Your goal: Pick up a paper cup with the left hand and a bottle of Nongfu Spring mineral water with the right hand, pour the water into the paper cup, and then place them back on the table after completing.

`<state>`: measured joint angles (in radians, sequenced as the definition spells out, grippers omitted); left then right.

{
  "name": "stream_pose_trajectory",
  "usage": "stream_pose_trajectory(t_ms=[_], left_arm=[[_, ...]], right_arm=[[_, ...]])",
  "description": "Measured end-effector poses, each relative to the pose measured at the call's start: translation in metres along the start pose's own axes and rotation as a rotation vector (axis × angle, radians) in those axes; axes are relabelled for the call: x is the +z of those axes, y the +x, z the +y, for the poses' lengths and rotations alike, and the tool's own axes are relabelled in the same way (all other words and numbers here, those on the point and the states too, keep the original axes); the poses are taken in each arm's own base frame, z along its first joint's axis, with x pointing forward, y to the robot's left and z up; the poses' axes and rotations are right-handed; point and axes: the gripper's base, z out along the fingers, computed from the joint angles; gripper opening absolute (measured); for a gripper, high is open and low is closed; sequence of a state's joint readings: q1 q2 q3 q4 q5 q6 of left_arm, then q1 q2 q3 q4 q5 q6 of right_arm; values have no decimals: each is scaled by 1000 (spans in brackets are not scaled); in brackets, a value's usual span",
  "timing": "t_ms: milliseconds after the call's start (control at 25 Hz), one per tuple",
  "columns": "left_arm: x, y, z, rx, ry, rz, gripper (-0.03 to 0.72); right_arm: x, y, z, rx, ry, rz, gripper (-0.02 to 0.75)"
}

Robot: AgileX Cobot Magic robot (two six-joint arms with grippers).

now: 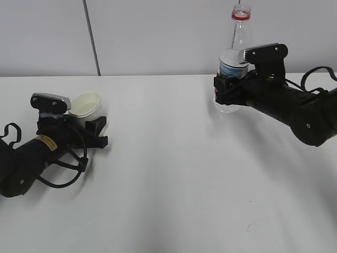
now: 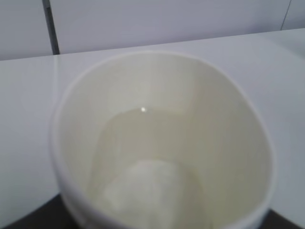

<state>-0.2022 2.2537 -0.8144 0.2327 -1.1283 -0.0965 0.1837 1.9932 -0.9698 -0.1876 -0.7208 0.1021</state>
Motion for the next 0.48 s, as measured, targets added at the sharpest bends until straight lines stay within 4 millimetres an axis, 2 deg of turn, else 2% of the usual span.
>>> stream_pose_trajectory(t_ms=[480], left_arm=[[0,1,0,-1,1,-6,400]], right_arm=[[0,0,0,0,0,0,440]])
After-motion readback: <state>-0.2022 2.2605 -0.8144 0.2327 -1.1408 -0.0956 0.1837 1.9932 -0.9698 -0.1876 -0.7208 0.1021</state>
